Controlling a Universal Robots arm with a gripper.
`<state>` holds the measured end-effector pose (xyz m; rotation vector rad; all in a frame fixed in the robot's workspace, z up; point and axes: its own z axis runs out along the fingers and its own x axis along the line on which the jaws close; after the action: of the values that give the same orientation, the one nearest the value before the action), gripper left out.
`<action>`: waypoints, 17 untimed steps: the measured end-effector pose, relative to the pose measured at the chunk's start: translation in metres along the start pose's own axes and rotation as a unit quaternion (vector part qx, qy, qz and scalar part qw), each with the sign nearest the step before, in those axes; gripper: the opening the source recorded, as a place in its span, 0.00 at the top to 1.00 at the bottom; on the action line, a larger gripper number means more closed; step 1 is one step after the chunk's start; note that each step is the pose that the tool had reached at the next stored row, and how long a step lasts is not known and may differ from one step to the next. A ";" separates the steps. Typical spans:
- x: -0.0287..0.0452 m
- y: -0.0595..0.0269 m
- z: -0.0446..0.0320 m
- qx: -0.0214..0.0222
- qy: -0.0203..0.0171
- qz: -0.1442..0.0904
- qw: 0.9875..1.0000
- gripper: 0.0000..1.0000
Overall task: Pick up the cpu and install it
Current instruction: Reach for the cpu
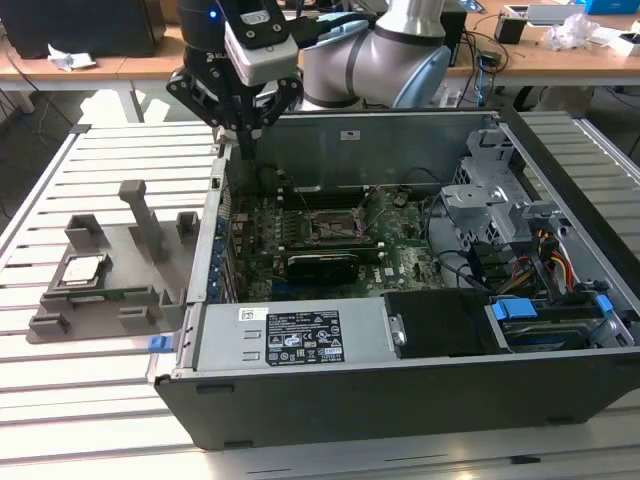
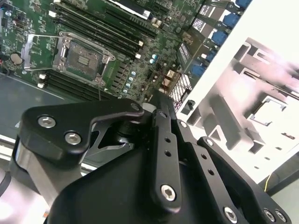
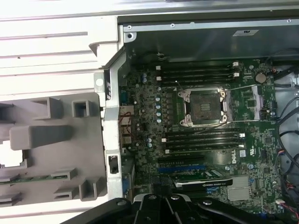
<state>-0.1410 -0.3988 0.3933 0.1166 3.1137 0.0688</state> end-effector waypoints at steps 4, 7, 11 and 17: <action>0.0103 -0.0008 -0.0003 0.000 0.000 0.000 1.000 0.89; 0.0166 -0.0012 -0.0004 0.000 0.000 0.000 1.000 0.89; 0.0214 -0.0016 -0.0005 0.000 0.000 0.000 1.000 0.89; 0.0330 -0.0025 -0.0009 0.000 0.000 0.000 1.000 0.89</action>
<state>-0.1741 -0.3989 0.3933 0.1165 3.1136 0.0689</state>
